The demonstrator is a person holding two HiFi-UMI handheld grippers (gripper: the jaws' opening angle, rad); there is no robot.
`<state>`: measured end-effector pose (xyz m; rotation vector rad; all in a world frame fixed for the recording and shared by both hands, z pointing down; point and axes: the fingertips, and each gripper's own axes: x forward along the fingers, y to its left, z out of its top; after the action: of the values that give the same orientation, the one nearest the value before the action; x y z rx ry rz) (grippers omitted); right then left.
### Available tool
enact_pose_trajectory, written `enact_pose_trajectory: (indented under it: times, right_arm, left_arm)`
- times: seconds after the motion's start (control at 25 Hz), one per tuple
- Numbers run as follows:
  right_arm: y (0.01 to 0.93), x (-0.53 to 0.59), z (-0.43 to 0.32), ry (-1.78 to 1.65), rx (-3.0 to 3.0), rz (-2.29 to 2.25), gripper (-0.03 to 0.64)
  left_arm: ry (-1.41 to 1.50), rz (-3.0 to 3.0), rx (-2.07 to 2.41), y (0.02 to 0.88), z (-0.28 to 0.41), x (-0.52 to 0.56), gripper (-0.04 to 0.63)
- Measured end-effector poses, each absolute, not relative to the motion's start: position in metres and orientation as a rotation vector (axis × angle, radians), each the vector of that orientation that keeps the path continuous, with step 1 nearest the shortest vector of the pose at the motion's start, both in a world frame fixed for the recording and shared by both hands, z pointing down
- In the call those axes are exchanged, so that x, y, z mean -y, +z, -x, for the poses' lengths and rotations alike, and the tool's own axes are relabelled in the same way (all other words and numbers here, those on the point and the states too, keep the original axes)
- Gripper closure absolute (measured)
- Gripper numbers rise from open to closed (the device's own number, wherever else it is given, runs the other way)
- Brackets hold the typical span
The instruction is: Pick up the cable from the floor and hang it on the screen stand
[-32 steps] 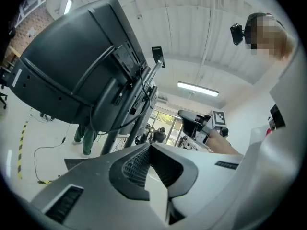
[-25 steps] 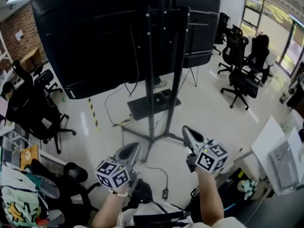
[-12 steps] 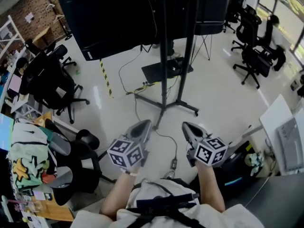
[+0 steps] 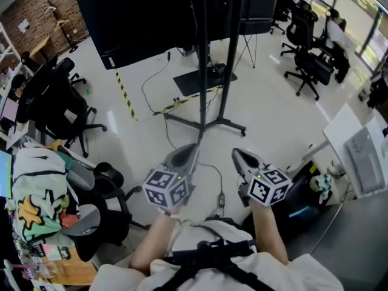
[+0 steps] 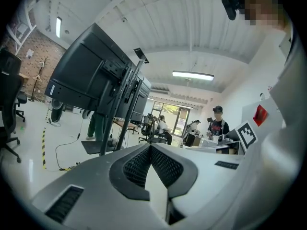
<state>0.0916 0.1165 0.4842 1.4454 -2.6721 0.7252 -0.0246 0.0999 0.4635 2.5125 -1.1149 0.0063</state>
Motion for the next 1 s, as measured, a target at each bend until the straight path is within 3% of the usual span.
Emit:
enact_pose_trajectory:
  times: [1.0]
  right_arm:
    - [0.465,-0.122,-0.067,0.485,2.574,-1.465,0.609]
  left_arm:
    - [0.031,-2.506,1.059,0.471,0.029,-0.120,0.592]
